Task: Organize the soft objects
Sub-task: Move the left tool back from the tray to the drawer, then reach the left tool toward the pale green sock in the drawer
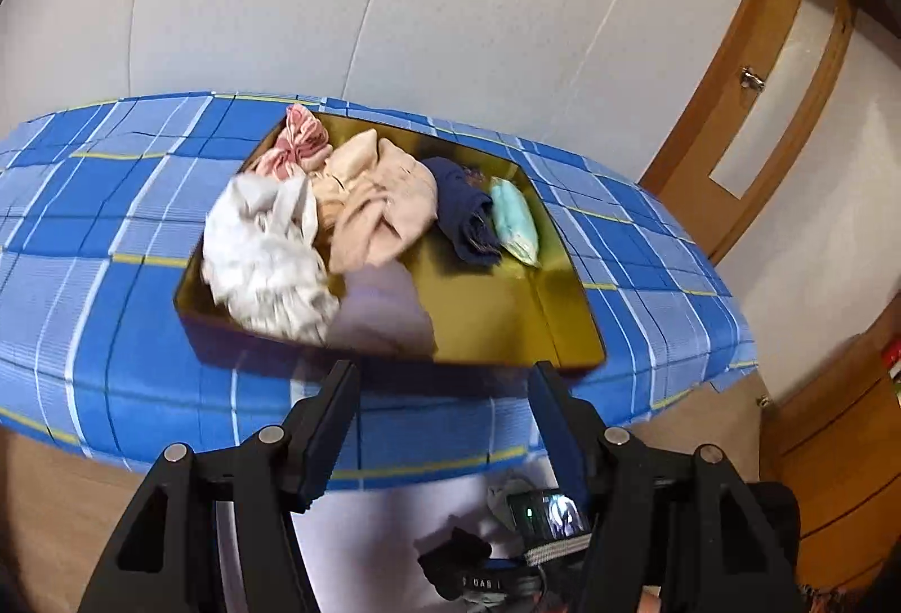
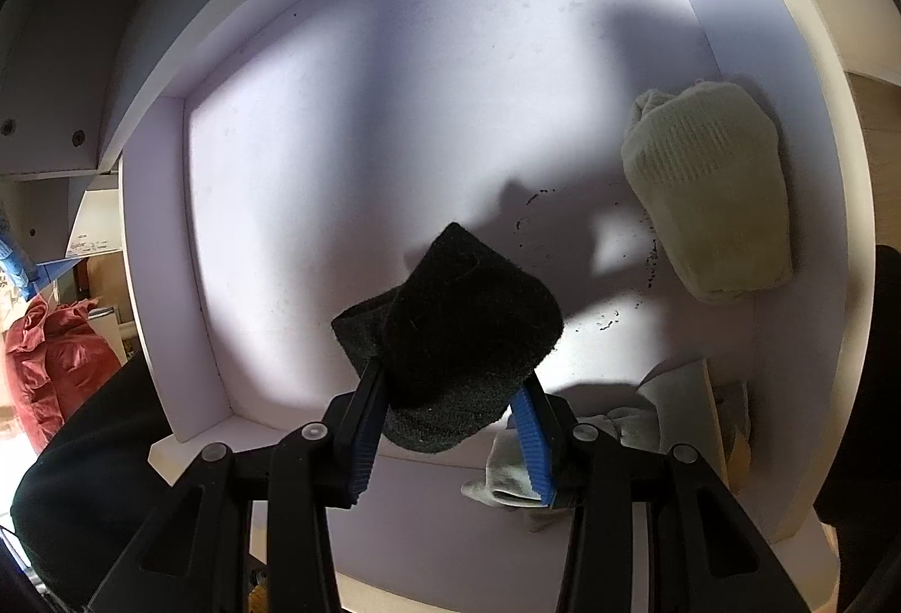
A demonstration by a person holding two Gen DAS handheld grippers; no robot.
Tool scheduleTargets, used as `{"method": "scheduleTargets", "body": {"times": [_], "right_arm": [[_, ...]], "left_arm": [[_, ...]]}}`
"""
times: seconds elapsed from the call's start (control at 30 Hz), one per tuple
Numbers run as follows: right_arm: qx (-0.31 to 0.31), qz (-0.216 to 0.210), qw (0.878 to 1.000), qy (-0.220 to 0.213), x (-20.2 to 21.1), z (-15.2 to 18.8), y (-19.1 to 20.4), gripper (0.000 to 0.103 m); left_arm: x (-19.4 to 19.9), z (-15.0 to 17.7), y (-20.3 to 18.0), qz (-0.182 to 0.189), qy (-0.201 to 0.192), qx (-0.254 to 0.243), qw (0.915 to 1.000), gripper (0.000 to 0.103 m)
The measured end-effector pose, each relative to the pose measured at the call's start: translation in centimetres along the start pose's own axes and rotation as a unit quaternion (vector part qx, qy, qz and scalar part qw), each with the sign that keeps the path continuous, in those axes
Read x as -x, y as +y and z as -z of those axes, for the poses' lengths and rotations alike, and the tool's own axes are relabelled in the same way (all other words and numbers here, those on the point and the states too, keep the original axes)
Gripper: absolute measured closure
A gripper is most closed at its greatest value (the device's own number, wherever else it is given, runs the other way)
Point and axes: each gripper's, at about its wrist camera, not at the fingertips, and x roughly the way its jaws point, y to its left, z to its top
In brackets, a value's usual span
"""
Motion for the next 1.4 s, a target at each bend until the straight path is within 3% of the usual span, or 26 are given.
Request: {"method": "scheduleTargets", "body": {"times": [0.13,0.3,0.47,0.63,0.8,1.0,1.17,1.23,1.4], "right_arm": [[0.001,-0.001,1.0,-0.009,0.7,-0.1,-0.1,0.059],[0.014,0.014,1.0,-0.022,1.8,-0.7,-0.2,0.059],[0.02,0.018,0.999,-0.03,3.5,-1.0,-0.5,0.059],[0.056,0.039,0.997,-0.026,5.1,-1.3,0.0,0.059],[0.086,0.072,0.993,-0.022,6.1,-1.6,0.3,0.059],[0.125,0.113,0.986,-0.009,6.3,-1.9,1.1,0.059],[0.138,0.116,0.983,-0.026,7.7,-2.6,0.4,0.059],[0.143,0.123,0.981,-0.038,7.9,-2.9,0.4,0.059],[0.116,0.097,0.987,-0.045,8.1,-3.7,-0.6,0.059]], "left_arm": [[-0.1,2.7,-0.2,0.003,0.01,-0.009,0.9999,0.04],[-1.0,6.2,0.7,0.024,0.035,0.014,0.999,0.04],[-3.4,10.3,2.6,0.007,0.083,0.038,0.9958,0.04],[-7.6,14.6,4.3,0.012,0.163,0.078,0.9835,0.04],[-11.3,17.6,3.1,0.01,0.244,0.038,0.969,0.04],[-16.1,20.5,1.3,0.028,0.337,0.002,0.9411,0.035],[-20.3,23.0,0.7,0.056,0.425,0.037,0.9028,0.035],[-22.3,24.3,0.2,0.059,0.464,0.041,0.8829,0.035],[-25.3,26.3,-0.6,0.047,0.507,0.024,0.8602,0.035]]}}
